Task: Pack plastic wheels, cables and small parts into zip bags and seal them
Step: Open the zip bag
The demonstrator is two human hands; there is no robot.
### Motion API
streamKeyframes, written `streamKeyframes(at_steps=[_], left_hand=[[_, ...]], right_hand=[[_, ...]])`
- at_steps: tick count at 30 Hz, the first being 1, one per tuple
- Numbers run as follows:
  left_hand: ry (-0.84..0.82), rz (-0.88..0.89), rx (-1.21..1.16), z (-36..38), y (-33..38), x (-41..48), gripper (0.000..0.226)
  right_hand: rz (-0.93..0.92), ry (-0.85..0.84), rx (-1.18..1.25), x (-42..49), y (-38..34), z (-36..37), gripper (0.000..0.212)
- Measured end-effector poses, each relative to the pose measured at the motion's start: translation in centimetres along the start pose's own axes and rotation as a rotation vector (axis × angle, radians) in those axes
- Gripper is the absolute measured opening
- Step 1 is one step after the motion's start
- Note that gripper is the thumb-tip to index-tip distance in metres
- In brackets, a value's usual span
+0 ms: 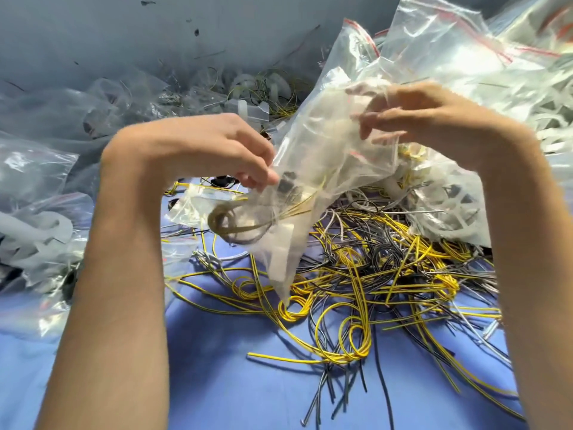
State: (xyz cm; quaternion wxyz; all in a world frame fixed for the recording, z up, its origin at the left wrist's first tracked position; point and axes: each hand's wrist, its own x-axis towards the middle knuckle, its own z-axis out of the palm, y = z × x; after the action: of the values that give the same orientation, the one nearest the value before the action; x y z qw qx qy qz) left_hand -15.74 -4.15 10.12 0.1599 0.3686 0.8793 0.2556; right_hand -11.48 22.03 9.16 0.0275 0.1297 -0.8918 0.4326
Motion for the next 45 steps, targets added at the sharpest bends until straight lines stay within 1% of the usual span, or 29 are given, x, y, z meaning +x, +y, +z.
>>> streamKeyframes(at_steps=[2, 4, 5, 8, 13, 16, 19, 21, 25, 28, 31, 33, 34, 35, 36, 37, 38, 40, 41, 42, 44, 45], left_hand=[[-0.011, -0.010, -0.025, -0.1, 0.1, -0.3, 0.026], [-0.010, -0.007, -0.057, -0.2, 0.3, -0.6, 0.026], [-0.008, -0.002, -0.071, -0.2, 0.4, -0.7, 0.026], [-0.012, 0.001, -0.113, -0.4, 0.8, -1.1, 0.024], [0.017, -0.029, -0.117, -0.4, 0.8, -1.0, 0.034], [0.037, -0.067, -0.078, -0.6, 0.6, -1.0, 0.027], [0.060, -0.106, -0.108, -0.8, 0.1, -0.9, 0.033], [0.122, -0.121, -0.138, -0.9, -0.4, -0.8, 0.036], [0.237, -0.165, -0.138, -1.1, -1.0, -0.9, 0.031], [0.337, -0.214, 0.026, -1.6, -2.3, -0.9, 0.042], [0.455, -0.372, 0.255, -2.5, -4.2, -0.9, 0.041], [0.615, -0.534, 0.320, -2.9, -5.3, -0.7, 0.033], [0.720, -0.602, 0.324, -3.0, -5.6, -0.7, 0.029], [0.806, -0.642, 0.320, -3.0, -5.7, -0.7, 0.027], [0.839, -0.637, 0.312, -2.9, -5.6, -0.6, 0.027], [0.821, -0.589, 0.298, -2.7, -5.3, -0.4, 0.026], [0.763, -0.512, 0.271, -2.4, -4.6, 0.0, 0.025], [0.597, -0.293, 0.185, -1.1, -2.7, 1.1, 0.021], [0.498, -0.176, 0.143, -0.3, -1.6, 1.7, 0.021], [0.388, -0.087, 0.123, 0.6, -0.5, 2.2, 0.027], [0.178, -0.014, 0.198, 2.2, 0.6, 3.2, 0.042], [0.107, -0.014, 0.275, 2.8, 0.7, 3.7, 0.043]], right_hand=[[0.020, 0.034, 0.121, 0.1, -0.2, 0.0, 0.019], [0.013, 0.027, 0.187, 0.1, -0.2, -0.1, 0.013], [0.007, 0.022, 0.196, 0.0, -0.1, -0.2, 0.012], [0.011, 0.033, 0.190, -0.1, 0.2, -0.5, 0.024], [0.040, 0.017, 0.184, 0.2, 0.4, -0.2, 0.016], [0.036, 0.022, 0.189, 0.2, 0.6, -0.2, 0.018], [0.056, 0.005, 0.186, 0.2, 0.6, -0.2, 0.024], [0.079, -0.016, 0.191, 0.1, 0.6, -0.3, 0.026], [0.126, -0.077, 0.159, -0.3, 0.5, -0.4, 0.032], [0.121, -0.103, 0.160, -0.3, 0.2, -0.2, 0.034], [0.062, -0.084, 0.200, 0.2, -0.6, 1.1, 0.028], [0.049, -0.066, 0.208, 0.6, -0.9, 2.0, 0.019], [0.048, -0.055, 0.142, 0.8, -0.8, 2.3, 0.013], [0.044, -0.053, -0.019, 1.0, -0.7, 2.3, 0.008], [0.039, -0.086, -0.241, 1.2, -0.3, 2.1, 0.005], [0.052, -0.152, -0.434, 1.2, -0.1, 2.1, 0.002], [0.080, -0.232, -0.548, 1.2, -0.1, 2.3, 0.004], [0.108, -0.347, -0.603, 1.3, -0.3, 3.5, 0.016], [0.105, -0.364, -0.621, 1.6, -0.2, 4.3, 0.024], [0.101, -0.375, -0.645, 2.0, 0.0, 5.2, 0.033], [0.111, -0.448, -0.719, 2.9, 0.7, 6.8, 0.045], [0.120, -0.501, -0.762, 3.1, 1.1, 7.5, 0.047]])
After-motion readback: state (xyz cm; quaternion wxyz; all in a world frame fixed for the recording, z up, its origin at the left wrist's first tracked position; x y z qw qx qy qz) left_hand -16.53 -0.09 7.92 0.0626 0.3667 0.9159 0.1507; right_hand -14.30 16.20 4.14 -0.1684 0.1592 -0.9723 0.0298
